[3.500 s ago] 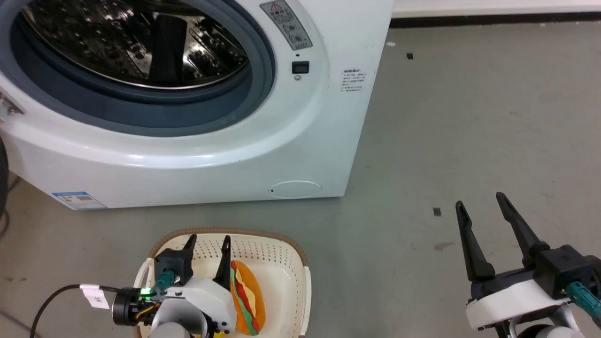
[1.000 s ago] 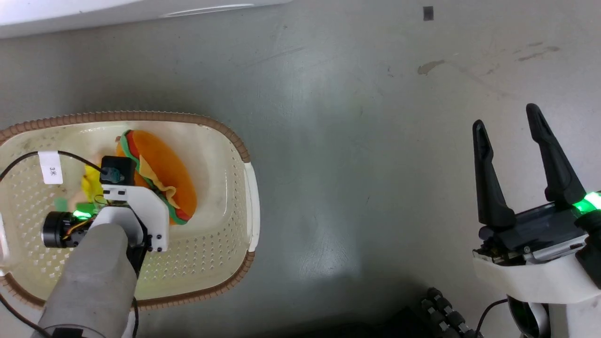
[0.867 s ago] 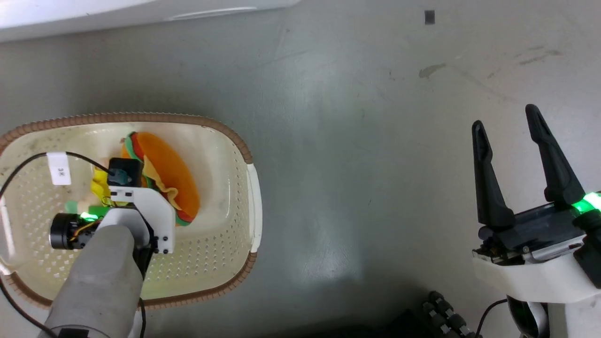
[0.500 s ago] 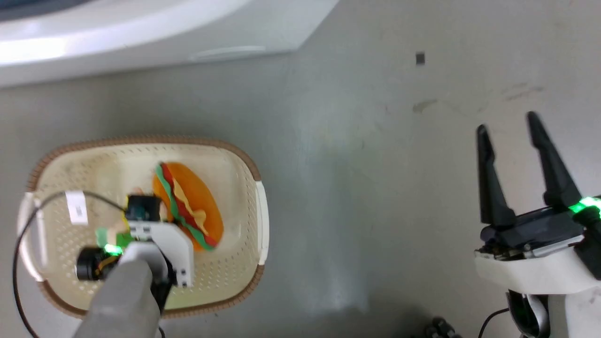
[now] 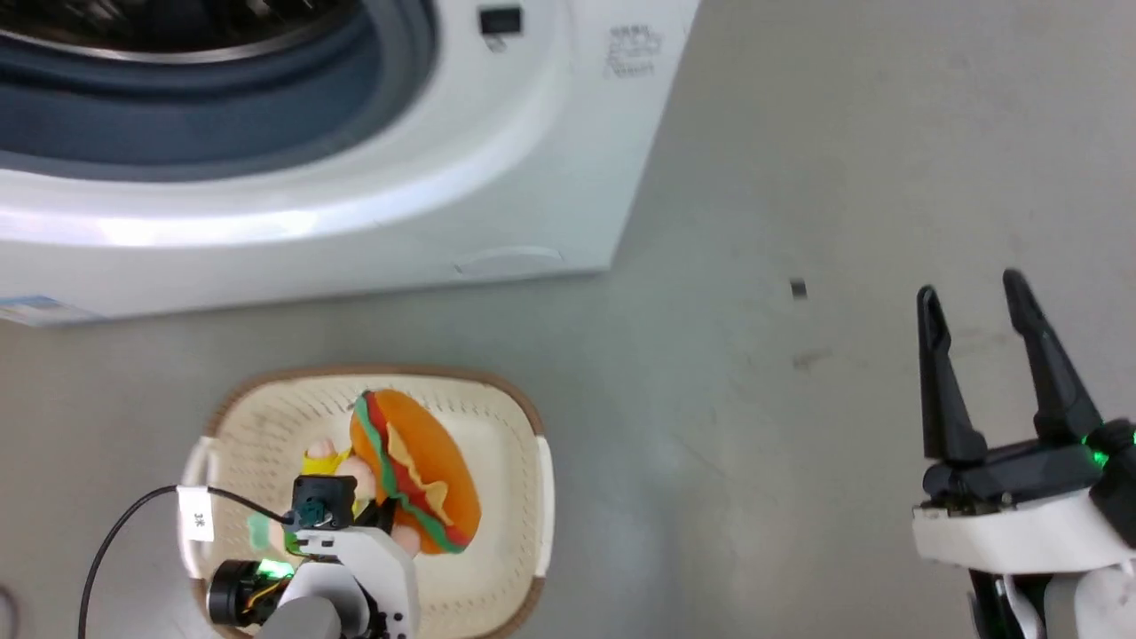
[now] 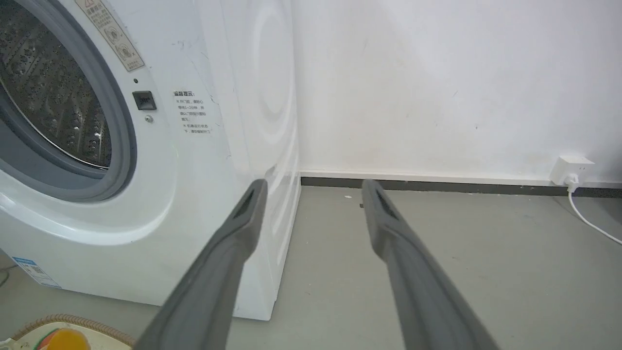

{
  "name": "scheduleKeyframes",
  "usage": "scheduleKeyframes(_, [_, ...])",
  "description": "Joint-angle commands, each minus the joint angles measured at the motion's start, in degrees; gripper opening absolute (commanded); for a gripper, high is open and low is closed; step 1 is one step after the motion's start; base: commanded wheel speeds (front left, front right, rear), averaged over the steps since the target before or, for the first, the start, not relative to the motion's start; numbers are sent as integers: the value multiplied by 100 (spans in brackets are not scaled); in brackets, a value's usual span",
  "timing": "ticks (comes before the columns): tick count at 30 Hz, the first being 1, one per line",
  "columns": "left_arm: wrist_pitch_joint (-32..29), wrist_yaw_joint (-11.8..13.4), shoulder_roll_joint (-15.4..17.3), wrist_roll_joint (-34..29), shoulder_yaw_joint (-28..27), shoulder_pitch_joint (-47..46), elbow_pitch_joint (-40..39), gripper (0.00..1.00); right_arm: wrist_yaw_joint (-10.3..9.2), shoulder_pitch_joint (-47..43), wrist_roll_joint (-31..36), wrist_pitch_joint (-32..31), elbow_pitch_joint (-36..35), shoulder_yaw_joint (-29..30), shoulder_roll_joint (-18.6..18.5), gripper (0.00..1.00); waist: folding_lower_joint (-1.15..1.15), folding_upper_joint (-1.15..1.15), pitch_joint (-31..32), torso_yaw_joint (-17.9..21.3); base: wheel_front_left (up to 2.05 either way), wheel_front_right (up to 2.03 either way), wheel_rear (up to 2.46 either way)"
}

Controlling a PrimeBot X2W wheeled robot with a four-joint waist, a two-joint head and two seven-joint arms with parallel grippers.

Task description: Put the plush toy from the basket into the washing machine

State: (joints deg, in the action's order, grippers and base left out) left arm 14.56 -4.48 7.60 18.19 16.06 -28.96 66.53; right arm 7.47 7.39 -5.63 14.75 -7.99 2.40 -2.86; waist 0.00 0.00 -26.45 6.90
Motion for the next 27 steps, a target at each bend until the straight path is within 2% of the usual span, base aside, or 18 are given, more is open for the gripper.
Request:
scheduleKeyframes(1, [39,6,-1,-4,-10,67,-94,0,2,-74,-31,25,19,11,-1,100,0,0,429,-269,0,0,0])
scheduleKeyframes(6, [42,-46,-26,-98,-14,647,-854,0,2,-304,-58,25,89,71,-1,100,0,0,932,-486,0,0,0])
scheduleKeyframes(16, [43,80,1,-392,-170,1659,-2582,0,2,-665,13,25,182,-4,-1,100,0,0,1668,-773,0,0,0])
scheduleKeyframes(27, [43,121,61,-686,-465,2308,-4530,0,2,-837,-36,25,229,-133,-1,100,0,0,1961,-775,0,0,0])
